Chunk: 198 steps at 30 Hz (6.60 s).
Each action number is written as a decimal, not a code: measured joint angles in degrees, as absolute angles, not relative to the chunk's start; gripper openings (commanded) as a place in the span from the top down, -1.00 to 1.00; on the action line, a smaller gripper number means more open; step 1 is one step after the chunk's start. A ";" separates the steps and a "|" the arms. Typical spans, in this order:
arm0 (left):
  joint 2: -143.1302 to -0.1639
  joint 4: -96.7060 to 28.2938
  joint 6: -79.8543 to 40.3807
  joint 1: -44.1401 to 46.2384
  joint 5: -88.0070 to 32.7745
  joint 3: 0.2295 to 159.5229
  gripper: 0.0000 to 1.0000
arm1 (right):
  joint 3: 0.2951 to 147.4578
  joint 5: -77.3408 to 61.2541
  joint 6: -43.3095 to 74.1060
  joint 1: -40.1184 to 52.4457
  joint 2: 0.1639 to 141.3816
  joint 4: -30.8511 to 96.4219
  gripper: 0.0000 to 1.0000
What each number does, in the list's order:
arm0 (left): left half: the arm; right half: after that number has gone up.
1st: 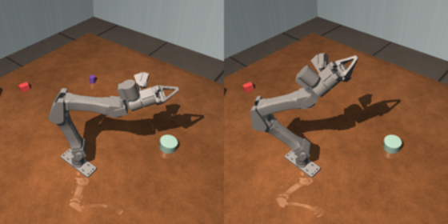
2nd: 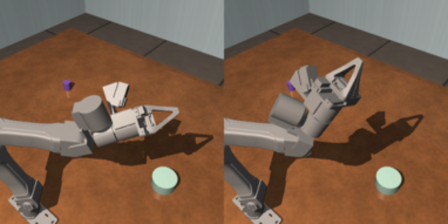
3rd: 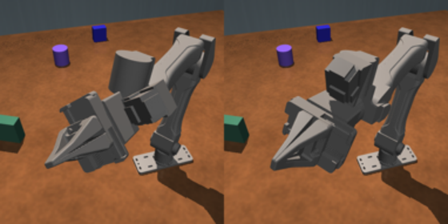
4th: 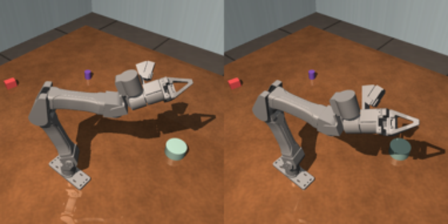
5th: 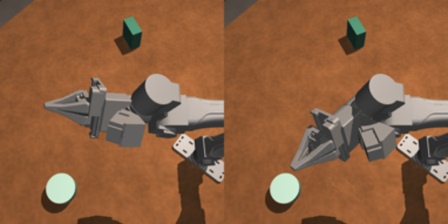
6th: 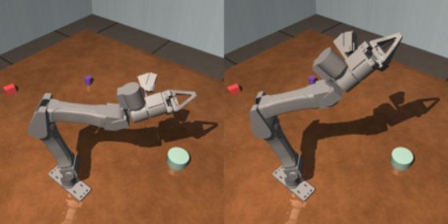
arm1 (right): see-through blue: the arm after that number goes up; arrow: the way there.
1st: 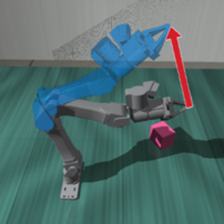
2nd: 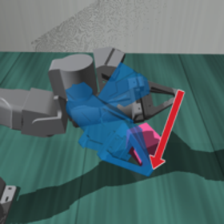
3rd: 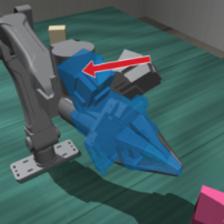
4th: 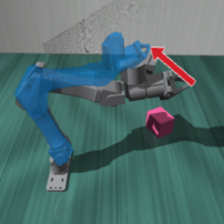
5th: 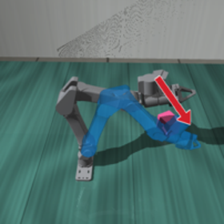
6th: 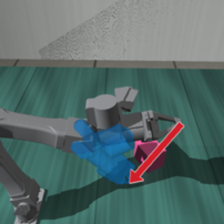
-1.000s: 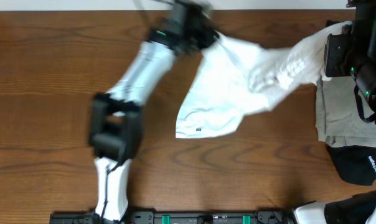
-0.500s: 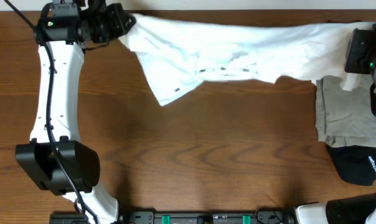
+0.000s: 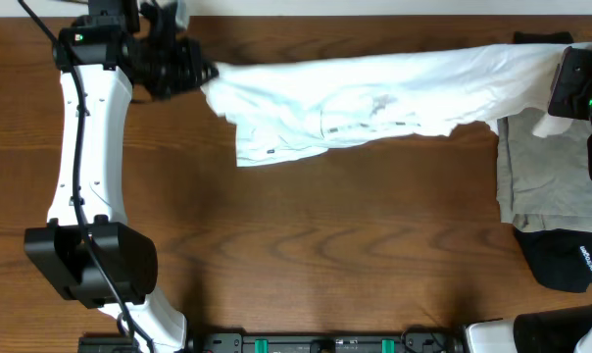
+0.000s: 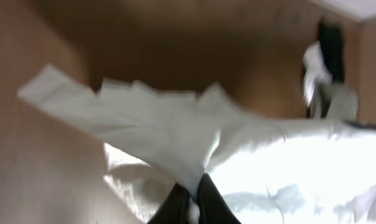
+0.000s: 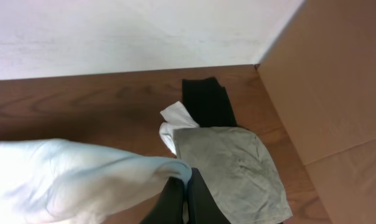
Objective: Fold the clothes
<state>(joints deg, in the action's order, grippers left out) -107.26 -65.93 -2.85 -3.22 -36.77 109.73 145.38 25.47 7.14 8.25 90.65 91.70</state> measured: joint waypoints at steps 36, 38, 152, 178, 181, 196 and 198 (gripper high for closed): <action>-107.26 -76.01 0.05 0.08 -26.57 109.73 -0.03 | 145.38 24.10 7.22 8.21 90.65 91.90 0.98; -107.26 -76.03 0.08 0.16 -26.57 109.73 -0.02 | 145.38 22.83 7.18 8.21 90.65 91.68 0.97; -81.17 7.84 -24.21 47.68 4.60 50.33 -0.96 | 145.01 -1.37 20.32 7.51 96.38 63.42 0.98; -95.00 19.57 -12.14 55.59 6.66 51.53 -0.96 | 145.01 -1.54 20.34 7.51 96.36 63.48 0.98; -94.98 19.33 -11.51 56.71 7.01 52.12 -0.96 | 145.01 -1.54 20.36 7.51 96.36 63.86 0.99; -97.10 15.81 -1.21 56.77 11.88 59.05 -0.96 | 145.01 -1.56 20.40 7.51 96.38 64.88 0.98; -99.04 15.75 -0.99 56.36 12.32 60.31 -0.96 | 145.01 -1.56 20.40 7.51 96.38 64.88 0.97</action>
